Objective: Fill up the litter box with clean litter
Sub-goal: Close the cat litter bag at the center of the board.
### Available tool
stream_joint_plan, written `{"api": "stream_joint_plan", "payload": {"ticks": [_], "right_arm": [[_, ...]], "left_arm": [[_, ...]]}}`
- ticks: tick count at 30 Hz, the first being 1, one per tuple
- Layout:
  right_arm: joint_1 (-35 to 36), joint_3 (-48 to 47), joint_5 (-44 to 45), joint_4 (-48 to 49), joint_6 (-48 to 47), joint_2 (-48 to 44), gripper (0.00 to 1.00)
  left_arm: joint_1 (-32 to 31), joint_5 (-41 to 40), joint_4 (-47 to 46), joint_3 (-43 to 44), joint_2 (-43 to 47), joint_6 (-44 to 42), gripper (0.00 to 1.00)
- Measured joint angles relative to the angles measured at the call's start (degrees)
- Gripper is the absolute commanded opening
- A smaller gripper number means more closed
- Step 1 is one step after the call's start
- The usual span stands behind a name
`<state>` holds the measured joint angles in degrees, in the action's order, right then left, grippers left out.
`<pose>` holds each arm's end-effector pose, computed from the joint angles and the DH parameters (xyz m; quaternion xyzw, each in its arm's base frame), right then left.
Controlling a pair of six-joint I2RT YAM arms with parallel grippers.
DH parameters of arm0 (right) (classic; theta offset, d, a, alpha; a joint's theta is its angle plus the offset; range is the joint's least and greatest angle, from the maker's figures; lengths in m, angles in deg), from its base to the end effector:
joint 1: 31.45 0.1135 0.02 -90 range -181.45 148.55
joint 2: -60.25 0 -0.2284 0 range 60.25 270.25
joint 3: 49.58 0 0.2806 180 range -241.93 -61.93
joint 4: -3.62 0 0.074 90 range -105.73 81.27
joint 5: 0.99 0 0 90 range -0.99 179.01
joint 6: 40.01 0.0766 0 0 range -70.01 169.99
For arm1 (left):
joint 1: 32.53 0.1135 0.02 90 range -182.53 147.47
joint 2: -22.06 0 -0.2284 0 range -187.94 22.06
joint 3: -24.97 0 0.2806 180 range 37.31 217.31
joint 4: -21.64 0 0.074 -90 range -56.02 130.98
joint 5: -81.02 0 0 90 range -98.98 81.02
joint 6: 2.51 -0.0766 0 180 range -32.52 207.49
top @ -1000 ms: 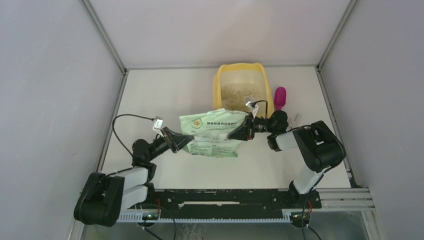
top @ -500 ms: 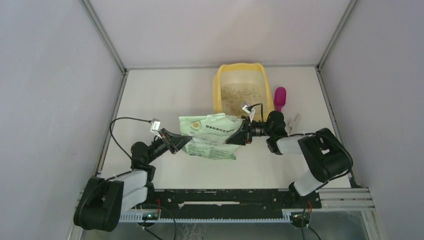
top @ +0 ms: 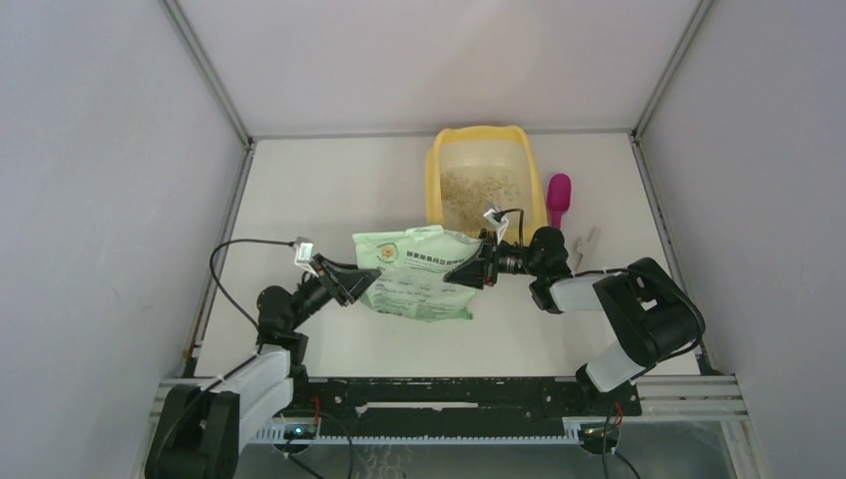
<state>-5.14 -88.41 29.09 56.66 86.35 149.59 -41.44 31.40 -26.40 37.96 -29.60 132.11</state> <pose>0.2468 0.1960 0.1303 -0.3070 0.6282 0.6204 0.3551 0.2175 -0.0843 0.1389 0.0643 0.6587 -0.5217 0.5384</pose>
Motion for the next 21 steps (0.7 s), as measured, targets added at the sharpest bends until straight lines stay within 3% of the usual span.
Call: {"api": "stream_joint_plan", "payload": {"ticks": [7,14,19,21], "right_arm": [[0.4,0.4,2.6,5.0,2.6,2.0,0.38],[0.1,2.2,3.3,7.6,4.0,2.5,0.45],[-1.0,3.9,3.3,10.1,5.8,2.7,0.44],[-1.2,4.0,3.4,10.8,6.3,2.7,0.44]], "left_arm": [[0.0,-0.1,-2.4,0.0,-2.1,0.9,0.48],[0.0,0.3,-7.0,0.0,-4.8,3.6,0.48],[0.0,0.3,-8.8,0.0,-4.9,5.2,0.45],[0.0,0.3,-9.0,0.0,-4.6,5.6,0.39]]}}
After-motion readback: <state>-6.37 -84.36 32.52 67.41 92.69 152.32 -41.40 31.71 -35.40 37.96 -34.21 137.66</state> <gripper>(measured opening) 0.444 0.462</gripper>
